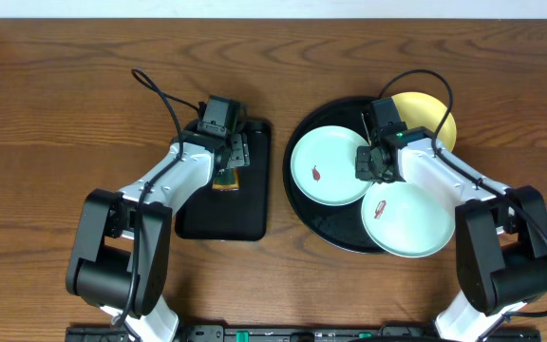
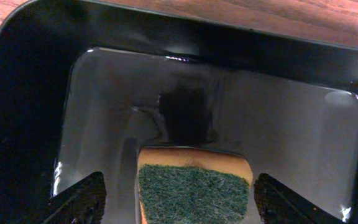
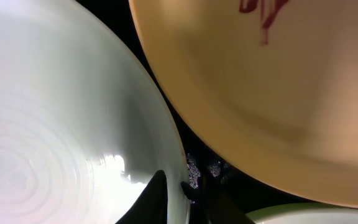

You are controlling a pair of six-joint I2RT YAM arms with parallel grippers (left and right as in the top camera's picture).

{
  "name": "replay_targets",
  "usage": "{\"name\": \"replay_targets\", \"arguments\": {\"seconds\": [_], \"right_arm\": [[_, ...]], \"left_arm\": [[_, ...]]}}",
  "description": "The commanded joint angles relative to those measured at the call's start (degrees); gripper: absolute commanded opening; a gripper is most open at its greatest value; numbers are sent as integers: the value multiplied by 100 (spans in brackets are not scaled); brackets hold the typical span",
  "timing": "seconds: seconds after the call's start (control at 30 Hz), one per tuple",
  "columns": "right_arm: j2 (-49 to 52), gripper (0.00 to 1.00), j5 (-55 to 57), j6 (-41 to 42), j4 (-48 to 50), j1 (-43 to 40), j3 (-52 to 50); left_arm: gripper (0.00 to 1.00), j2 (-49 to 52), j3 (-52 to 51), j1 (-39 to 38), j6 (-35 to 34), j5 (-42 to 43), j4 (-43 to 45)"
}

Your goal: Clean dirty plates on tray and stack at the side

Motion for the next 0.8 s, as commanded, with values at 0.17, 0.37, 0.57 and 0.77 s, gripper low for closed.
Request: {"name": "replay_targets", "arguments": {"seconds": [0.17,0.37,0.57,0.77], "right_arm": [[52,17,76,-17,-2,79,-33],[52,17,76,-17,2,79,-33],[52,17,76,-17,17,79,-33],[52,16,76,-28,15,79,-33]], "left_arm": [[8,142,-70,24,11,-146,-28],[77,-59,142,24,-15,-81,-811],[76,-111,151,22,-15,367,-1231],[67,-111,151,24,-15,367,-1244]]}}
